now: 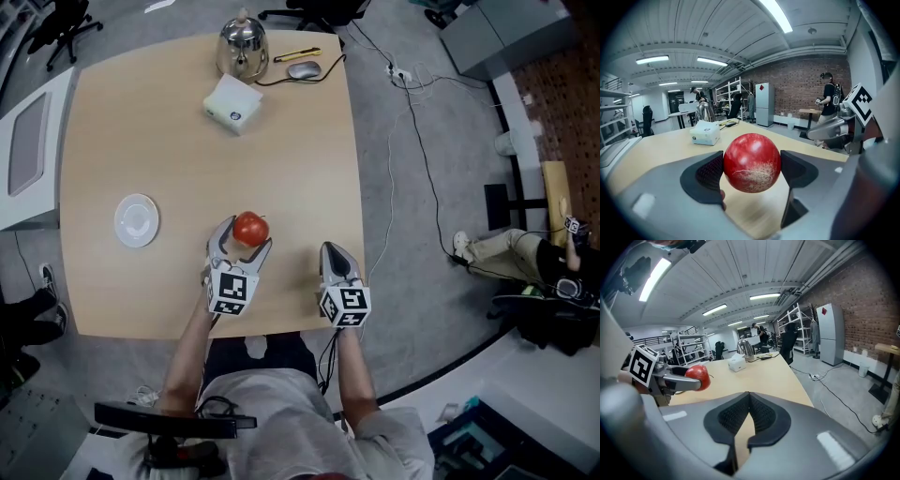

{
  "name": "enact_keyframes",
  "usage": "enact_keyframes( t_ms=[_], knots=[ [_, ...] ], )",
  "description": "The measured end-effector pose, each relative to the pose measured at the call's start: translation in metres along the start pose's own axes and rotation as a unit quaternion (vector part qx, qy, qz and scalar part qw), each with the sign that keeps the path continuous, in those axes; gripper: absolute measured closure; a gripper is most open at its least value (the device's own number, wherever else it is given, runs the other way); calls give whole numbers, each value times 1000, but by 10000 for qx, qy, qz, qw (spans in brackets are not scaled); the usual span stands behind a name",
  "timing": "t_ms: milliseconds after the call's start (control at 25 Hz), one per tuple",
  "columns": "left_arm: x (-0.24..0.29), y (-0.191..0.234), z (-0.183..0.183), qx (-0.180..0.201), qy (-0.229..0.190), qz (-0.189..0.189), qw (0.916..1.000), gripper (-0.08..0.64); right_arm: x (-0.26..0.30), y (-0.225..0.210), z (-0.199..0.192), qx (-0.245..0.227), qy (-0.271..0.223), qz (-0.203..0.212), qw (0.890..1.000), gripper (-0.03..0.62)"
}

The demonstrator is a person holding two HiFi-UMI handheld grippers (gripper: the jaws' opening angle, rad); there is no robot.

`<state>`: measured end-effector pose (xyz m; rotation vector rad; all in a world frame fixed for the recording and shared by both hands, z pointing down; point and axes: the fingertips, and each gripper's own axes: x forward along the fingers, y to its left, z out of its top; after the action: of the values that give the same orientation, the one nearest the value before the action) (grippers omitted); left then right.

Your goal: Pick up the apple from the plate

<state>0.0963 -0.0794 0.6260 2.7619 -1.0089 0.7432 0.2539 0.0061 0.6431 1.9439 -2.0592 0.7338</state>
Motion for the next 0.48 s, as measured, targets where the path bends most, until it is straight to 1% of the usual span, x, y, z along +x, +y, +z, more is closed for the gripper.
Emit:
enact_keyframes(
  t_ms=[480],
  knots=[
    [36,-29,-27,22,309,-137,9994,160,11,-27,-25,108,235,127,9996,586]
  ],
)
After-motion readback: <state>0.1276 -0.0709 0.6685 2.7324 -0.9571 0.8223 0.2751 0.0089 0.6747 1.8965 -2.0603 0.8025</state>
